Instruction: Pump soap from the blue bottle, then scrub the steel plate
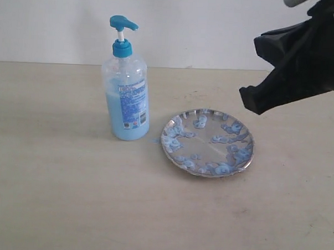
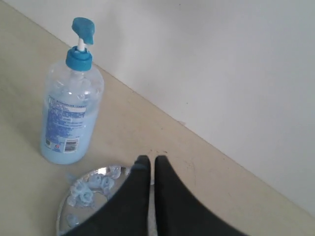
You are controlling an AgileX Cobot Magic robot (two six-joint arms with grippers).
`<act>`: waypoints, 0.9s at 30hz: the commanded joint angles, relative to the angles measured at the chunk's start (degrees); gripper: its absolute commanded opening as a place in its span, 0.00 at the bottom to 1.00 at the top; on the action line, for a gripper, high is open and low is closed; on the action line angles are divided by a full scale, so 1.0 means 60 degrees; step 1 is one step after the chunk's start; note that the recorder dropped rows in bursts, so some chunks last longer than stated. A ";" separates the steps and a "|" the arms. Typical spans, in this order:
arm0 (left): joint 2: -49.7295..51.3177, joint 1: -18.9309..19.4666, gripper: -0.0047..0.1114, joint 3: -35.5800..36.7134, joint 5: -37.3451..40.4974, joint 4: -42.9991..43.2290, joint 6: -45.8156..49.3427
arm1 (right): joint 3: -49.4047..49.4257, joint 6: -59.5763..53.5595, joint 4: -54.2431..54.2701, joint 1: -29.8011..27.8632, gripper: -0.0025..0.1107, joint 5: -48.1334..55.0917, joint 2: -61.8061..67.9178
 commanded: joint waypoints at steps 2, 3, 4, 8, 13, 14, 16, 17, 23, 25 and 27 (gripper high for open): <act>0.0138 -0.0085 0.08 0.0529 0.0139 -0.1252 -0.0441 | -0.0156 -0.0261 -0.1868 -0.0014 0.02 -0.0580 0.0207; 0.0294 -0.0085 0.08 0.0707 0.0120 -0.1668 -0.0720 | -0.0252 -0.0224 -0.2381 -0.0031 0.02 -0.0599 0.0398; 0.0437 -0.0085 0.08 0.0932 0.0120 -0.1975 -0.0903 | -0.0458 0.0010 -0.2944 -0.0031 0.02 -0.0422 0.0752; 0.0852 -0.0085 0.08 0.2011 0.0256 -0.2073 -0.0974 | -0.1447 0.1601 -0.3164 -0.0208 0.02 0.0095 0.2545; 0.1024 -0.0101 0.08 0.2245 0.1574 -0.2506 -0.0497 | -0.3277 0.3036 -0.1041 -0.1323 0.02 -0.0599 0.5901; 0.1024 -0.0101 0.08 0.2245 0.1576 -0.2506 -0.0497 | -0.3525 0.2801 -0.0079 -0.1470 0.02 -0.0369 0.6305; 0.1024 -0.0101 0.08 0.2245 0.1484 -0.2506 -0.0383 | -0.4017 0.0925 0.2791 -0.1536 0.02 0.0555 0.6970; 0.1024 -0.0101 0.08 0.2245 0.1464 -0.2506 -0.0358 | -0.4190 -0.0608 0.4263 -0.1536 0.02 0.1099 0.7145; 0.1024 -0.0101 0.08 0.2245 0.1264 -0.2951 -0.0377 | -0.4389 -0.8546 0.9915 -0.1434 0.02 0.4457 0.7319; 0.1024 -0.0101 0.08 0.2245 0.1260 -0.2897 -0.0377 | -0.4389 -0.8657 0.9690 -0.1454 0.02 0.5635 0.7319; 0.1024 -0.0101 0.08 0.2245 0.1260 -0.2943 -0.0404 | -0.4389 -0.8632 0.9331 -0.1649 0.02 0.6009 0.7342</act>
